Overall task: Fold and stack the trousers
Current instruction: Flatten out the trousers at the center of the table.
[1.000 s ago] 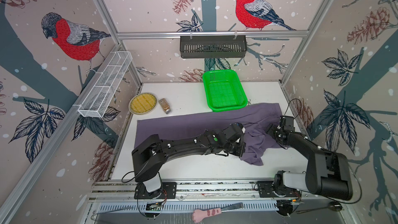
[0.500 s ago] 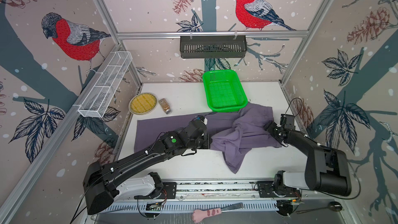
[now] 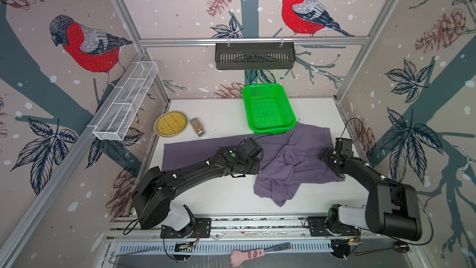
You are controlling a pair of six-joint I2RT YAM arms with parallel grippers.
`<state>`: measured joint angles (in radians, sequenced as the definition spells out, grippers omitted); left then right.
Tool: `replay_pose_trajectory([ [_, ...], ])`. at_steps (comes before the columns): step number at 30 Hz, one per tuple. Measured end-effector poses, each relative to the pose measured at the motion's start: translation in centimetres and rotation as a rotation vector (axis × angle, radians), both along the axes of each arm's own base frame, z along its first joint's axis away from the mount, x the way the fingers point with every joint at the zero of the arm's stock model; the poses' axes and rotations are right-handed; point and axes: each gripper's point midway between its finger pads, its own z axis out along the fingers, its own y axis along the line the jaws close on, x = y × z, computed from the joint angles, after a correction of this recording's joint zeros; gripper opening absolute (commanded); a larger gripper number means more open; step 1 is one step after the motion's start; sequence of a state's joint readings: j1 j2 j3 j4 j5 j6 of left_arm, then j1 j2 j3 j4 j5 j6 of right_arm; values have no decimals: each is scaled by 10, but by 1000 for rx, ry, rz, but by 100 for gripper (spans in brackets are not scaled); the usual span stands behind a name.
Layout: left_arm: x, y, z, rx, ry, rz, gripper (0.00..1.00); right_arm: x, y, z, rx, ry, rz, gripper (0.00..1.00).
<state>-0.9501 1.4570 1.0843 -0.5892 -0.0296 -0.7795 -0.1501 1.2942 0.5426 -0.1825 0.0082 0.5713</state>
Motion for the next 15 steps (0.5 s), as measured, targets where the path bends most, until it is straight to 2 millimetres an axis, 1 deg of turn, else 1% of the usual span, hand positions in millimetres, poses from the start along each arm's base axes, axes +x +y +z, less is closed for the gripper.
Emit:
replay_pose_trajectory([
  [3, -4, -13, 35, -65, -74, -41, 60, 2, -2, 10, -21, -11, -2, 81],
  [4, -10, -20, 46, -84, -99, -68, 62, 3, -3, 12, -28, -15, -3, 81],
  [5, -20, -31, 56, -107, -113, -106, 62, 4, -4, 14, -33, -15, -2, 81],
  [7, -43, -50, 63, -131, -118, -180, 62, 3, -5, 14, -43, -7, 6, 81],
  [9, -65, -62, 54, -124, -93, -230, 62, 3, -4, 12, -43, 1, 9, 81],
  [12, -95, -75, 29, -87, -44, -283, 62, 3, -2, 9, -46, 14, 17, 81],
  [15, -121, -93, 4, -47, 4, -350, 62, 3, 1, 9, -49, 15, 29, 81],
])
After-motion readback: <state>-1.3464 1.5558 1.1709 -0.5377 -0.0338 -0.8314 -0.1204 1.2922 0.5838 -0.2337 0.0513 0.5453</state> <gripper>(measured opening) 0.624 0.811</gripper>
